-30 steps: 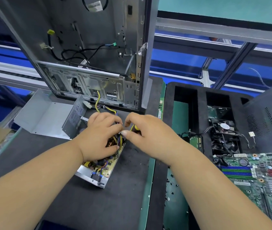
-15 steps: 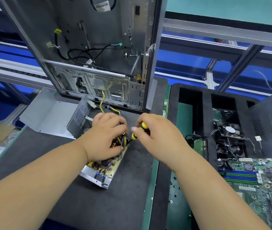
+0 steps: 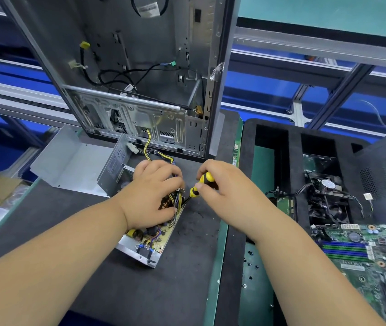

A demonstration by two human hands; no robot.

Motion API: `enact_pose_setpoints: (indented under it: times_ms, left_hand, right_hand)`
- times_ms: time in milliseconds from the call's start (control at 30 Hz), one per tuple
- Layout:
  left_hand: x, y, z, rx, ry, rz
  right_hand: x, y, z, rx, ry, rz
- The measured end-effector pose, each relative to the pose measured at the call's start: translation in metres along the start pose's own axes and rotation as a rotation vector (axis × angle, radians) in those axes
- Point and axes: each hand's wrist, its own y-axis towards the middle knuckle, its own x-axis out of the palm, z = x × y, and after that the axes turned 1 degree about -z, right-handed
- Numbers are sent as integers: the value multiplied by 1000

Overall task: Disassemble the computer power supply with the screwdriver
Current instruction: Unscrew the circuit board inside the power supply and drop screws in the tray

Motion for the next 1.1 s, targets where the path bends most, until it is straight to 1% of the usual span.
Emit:
enact_pose_setpoints:
  times_ms: [133,300,400,533,633,700,833,933,1000,1100]
  left_hand:
    - [0,0,0,1,4,3]
    - [-2,0,2,3,-6,6]
    - [-3,0,2,1,-15,5]
    - [-3,0,2,0,-8,-5]
    - [-2,0,2,-4,-1,-13]
    - [-3,0,2,-7,-2,-17]
    - [-4,0,3,-8,-10,-18]
    - [-5,0,3,-11,-10,-25]
    - [-5,0,3,-12,-10,-27]
    - [-4,0,2,-11,-1,-27]
  right_hand:
    - [4,0,-2,28,-134,61]
    - [7,1,-3,13,6,74]
    - [8,-1,-3,35,74,67]
    - [8,-3,-3,32,-65,85]
    - [9,-2,-3,75,-135,98]
    - [10,-1,-3,85,-90,113]
    - [12,-1,-3,27,8,137]
    - [13,-1,-3,61,53,119]
    - [13,-2,-3,68,21,120]
    - [12,-4,-4,89,-93,134]
